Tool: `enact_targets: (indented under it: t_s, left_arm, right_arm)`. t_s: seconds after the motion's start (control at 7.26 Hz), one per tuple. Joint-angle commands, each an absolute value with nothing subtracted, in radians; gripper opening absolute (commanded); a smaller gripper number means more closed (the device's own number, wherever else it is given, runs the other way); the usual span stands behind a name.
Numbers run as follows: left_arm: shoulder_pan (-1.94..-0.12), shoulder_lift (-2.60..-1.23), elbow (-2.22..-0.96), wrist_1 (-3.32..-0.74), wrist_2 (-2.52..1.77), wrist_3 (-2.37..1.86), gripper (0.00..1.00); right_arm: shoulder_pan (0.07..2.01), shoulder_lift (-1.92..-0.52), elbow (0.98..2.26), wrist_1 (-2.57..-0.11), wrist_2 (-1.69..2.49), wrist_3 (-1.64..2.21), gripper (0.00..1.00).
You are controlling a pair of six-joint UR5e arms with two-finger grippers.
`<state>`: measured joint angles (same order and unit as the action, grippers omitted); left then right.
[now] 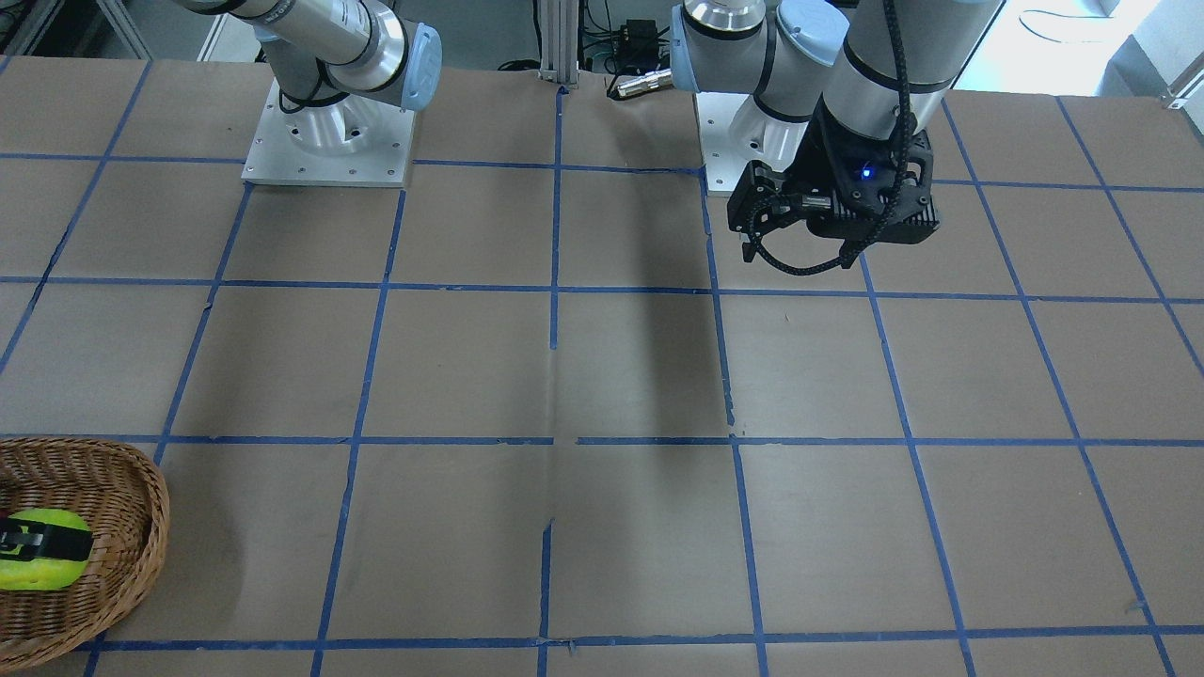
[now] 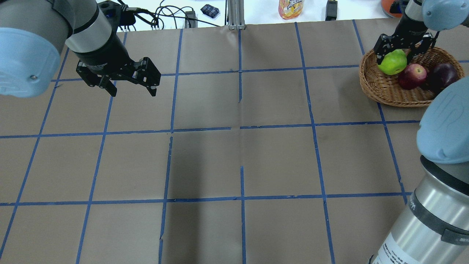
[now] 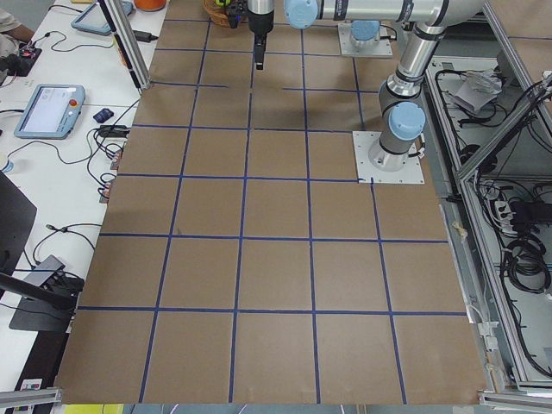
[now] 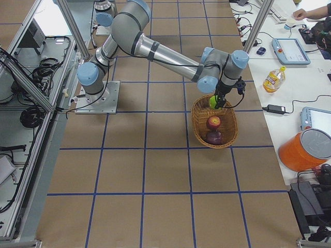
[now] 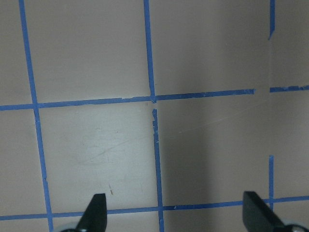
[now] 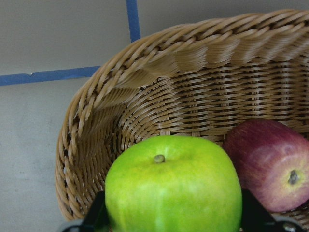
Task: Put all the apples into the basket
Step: 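Open the right gripper to drop the green apple into the basket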
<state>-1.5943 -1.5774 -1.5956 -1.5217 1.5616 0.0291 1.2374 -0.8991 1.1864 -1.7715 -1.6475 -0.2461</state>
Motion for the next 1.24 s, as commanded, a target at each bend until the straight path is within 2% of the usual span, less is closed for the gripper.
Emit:
enact_targets:
  t_s: [0.0,0.14,0.28,0.83,1.1]
  left_arm:
    - [-1.595,-1.577,-1.597,-1.522,1.562,0.029,1.00]
    - [-1.594,-1.577,-1.597,-1.522,1.562,0.029,1.00]
    - [-1.595,-1.577,-1.597,-1.522,1.562,0.029,1.00]
    - [-1.594,-1.577,-1.597,-1.522,1.562,0.029,1.00]
    - [-1.592,-1.577,-1.595,-1.520,1.562,0.029,1.00]
  right_arm:
    - [1.235,-0.864,1.190,-1.760,-1.649,-0.239,0.73]
    - [1.230,-0.865,1.192,-1.725,-1.649,-0.239,0.89]
    - [1.227,-0.876,1.189,-1.709,-1.651,-0.239,1.00]
    - [1.236,-1.012,1.155,-1.507,-1.643,-0.238,1.00]
    - [1.294,-1.154,1.172,-1.364,-1.629,-0.236,1.00]
